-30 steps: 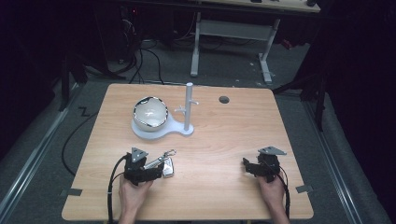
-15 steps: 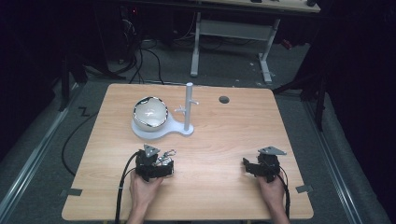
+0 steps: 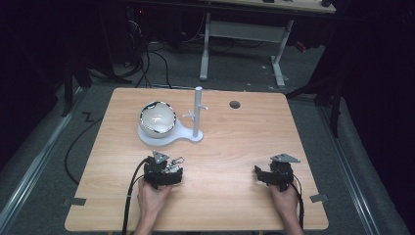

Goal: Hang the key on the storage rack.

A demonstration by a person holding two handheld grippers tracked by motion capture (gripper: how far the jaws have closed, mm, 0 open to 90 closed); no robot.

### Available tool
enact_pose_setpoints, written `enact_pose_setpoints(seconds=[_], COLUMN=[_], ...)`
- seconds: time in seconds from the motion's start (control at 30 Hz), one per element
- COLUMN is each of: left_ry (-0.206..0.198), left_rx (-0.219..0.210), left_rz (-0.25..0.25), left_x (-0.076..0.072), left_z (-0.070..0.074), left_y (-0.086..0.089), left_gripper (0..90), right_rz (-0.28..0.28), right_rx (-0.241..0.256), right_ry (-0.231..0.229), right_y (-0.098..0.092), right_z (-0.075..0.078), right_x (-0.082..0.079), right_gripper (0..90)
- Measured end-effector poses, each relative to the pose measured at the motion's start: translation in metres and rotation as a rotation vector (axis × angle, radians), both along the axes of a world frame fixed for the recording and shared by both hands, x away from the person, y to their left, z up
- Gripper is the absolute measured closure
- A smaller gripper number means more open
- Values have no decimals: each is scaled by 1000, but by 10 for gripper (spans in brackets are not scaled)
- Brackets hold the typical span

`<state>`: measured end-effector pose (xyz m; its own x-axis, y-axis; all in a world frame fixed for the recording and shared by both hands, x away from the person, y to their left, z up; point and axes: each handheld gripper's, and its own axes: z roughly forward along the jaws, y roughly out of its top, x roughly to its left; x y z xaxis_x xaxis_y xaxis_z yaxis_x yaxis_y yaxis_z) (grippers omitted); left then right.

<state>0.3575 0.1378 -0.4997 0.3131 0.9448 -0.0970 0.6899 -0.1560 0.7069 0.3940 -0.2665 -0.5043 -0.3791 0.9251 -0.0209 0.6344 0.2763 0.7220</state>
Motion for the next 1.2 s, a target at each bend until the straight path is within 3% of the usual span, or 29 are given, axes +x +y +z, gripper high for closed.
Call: enact_pose_setpoints(seconds=[0.27, 0.4, 0.8, 1.2], left_ry=[-11, -9, -10, -47], left_rx=[43, 95, 96, 109], left_rz=[-5, -12, -34, -45], left_x=[1, 2, 4, 0], left_z=[-1, 0, 1, 2], left_y=[2, 1, 5, 5], left_gripper=[256, 295, 343, 378], right_rz=[0, 0, 0, 0], right_rx=[0, 0, 0, 0], right_ry=[0, 0, 0, 0], right_y=[0, 0, 0, 0], right_z=[0, 0, 0, 0], right_x=[0, 0, 0, 0], right_gripper=[203, 203, 203, 203])
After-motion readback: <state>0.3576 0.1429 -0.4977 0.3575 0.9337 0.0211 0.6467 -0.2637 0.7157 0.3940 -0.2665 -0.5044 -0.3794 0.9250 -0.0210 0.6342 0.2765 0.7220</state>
